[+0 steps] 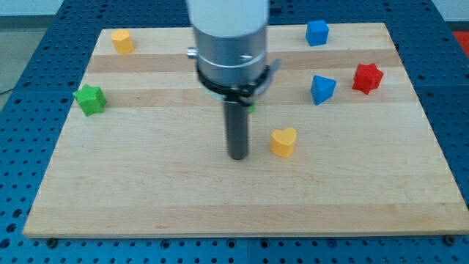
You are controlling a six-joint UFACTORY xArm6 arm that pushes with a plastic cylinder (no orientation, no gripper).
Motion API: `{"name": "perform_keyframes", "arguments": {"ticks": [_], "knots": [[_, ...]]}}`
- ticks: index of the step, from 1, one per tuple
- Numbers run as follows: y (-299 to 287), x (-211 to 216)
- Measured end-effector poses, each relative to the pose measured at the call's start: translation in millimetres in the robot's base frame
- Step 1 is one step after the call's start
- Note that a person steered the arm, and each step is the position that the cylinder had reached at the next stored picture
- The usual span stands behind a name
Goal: Push the red star into the blue triangle
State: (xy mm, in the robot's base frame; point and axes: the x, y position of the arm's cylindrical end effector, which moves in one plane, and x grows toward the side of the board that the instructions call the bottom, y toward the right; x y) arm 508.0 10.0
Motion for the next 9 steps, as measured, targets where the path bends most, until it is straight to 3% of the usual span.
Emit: {"name": "perform_keyframes", "arguments": {"ticks": [2, 3, 4, 5, 6, 7, 8, 9], "knots": [[153.2, -21.7], [160.7, -21.9], [208.5, -32.5], [273.4, -89.7], [291.3, -127.7], [234.6, -122.8], [134.5, -102.0], [108.1, -97.5]]}}
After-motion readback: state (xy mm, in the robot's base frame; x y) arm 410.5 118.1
